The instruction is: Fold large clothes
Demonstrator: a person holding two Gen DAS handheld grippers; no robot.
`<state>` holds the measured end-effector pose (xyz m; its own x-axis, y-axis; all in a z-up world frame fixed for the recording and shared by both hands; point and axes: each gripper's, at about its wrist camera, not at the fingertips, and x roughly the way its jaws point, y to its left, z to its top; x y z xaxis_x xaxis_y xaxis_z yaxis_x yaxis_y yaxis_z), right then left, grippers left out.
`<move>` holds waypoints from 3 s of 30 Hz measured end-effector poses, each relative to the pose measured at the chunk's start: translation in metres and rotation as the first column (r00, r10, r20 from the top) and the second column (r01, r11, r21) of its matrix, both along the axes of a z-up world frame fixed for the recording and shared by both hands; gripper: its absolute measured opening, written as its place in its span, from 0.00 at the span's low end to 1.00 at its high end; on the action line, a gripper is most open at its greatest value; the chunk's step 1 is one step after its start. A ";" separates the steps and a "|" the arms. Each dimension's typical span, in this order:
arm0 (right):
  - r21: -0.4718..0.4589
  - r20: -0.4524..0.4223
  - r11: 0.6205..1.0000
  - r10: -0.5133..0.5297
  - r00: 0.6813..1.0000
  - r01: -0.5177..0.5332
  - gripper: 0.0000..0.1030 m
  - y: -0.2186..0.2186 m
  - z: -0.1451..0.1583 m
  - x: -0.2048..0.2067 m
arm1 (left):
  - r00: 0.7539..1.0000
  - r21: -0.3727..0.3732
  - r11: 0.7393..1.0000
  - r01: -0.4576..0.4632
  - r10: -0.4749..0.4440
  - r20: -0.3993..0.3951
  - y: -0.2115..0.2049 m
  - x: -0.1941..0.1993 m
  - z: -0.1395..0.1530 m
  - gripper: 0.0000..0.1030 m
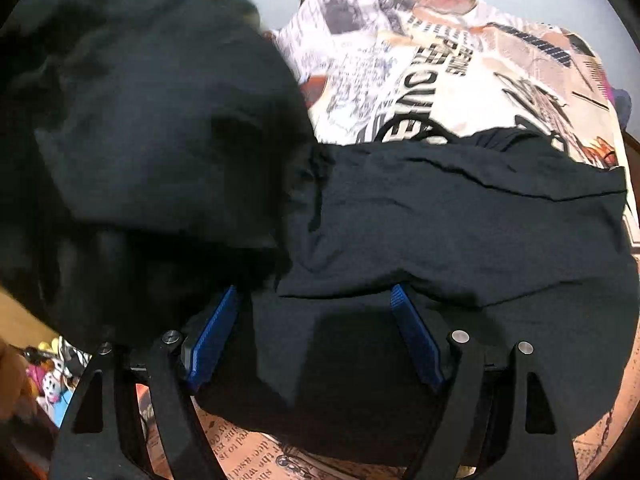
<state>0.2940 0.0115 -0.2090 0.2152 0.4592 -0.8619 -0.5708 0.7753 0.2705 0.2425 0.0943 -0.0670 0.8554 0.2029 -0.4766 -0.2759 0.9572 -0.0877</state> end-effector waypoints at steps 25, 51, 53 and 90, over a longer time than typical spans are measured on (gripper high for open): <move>-0.054 0.184 0.918 -0.379 0.907 0.394 0.73 -0.244 0.043 -0.030 | 0.745 -0.108 0.843 0.526 -0.519 -0.420 -0.191 0.053 -0.102 0.53; 0.128 0.267 0.957 -0.285 0.921 0.259 0.73 -0.187 0.101 -0.027 | 0.897 -0.052 0.938 0.343 -0.344 -0.279 -0.078 0.008 -0.044 0.87; 0.101 0.239 0.956 -0.294 0.926 0.277 0.73 -0.185 0.087 -0.022 | 0.895 -0.072 0.948 0.309 -0.316 -0.316 -0.069 0.013 -0.060 0.87; 0.268 -0.319 0.899 -0.256 0.912 0.346 0.73 -0.215 -0.013 0.044 | 0.853 -0.767 0.641 0.033 -0.418 -0.313 0.024 0.061 -0.181 1.00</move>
<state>0.3383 -0.2035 -0.2222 0.1671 0.6635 -0.7293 -0.1931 0.7474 0.6357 0.3031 0.1182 -0.2477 0.4877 -0.5343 -0.6904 -0.2493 0.6726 -0.6967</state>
